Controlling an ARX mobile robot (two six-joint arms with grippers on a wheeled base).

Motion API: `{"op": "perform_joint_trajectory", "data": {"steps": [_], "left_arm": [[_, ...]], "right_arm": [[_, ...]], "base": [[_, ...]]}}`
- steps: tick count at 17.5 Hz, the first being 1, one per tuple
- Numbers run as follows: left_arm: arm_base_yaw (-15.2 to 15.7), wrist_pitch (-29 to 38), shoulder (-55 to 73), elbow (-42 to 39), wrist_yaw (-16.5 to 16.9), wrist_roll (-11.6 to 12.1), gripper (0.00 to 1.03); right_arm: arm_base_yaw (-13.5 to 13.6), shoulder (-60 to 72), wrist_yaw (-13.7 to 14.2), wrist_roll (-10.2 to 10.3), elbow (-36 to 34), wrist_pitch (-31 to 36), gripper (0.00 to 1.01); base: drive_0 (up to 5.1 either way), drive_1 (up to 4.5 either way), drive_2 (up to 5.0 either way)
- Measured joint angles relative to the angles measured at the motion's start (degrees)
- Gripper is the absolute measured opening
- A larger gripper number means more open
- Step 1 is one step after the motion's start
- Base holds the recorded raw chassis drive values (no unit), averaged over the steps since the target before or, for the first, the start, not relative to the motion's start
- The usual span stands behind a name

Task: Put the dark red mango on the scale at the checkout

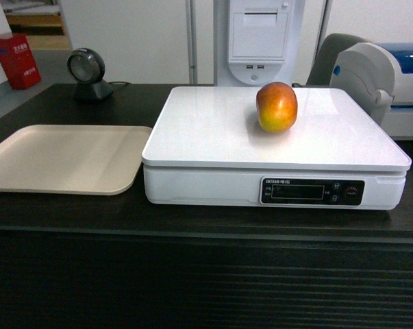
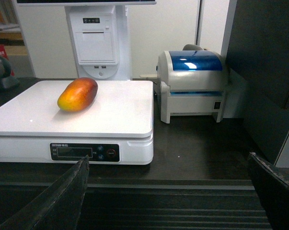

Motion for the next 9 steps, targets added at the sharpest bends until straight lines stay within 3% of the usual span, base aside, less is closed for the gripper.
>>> {"op": "perform_joint_trajectory", "data": {"steps": [4,7,9], "left_arm": [[5.7,0.5,-22.1,-19.8,-0.9,3.0,0.98],[10.6,-2.6,-34.2,-29.0,-2.0,2.9,0.98],[14.2,-3.4,-39.9,-32.2,-1.4,1.5,0.98]], "right_arm": [[0.0,0.0,0.0,0.0,0.0,0.0,0.98],[0.0,0.0,0.0,0.0,0.0,0.0,0.98],[0.0,0.0,0.0,0.0,0.0,0.0,0.98]], "base": [[0.0,0.0,0.0],[0.0,0.0,0.0],[0.0,0.0,0.0]]}}
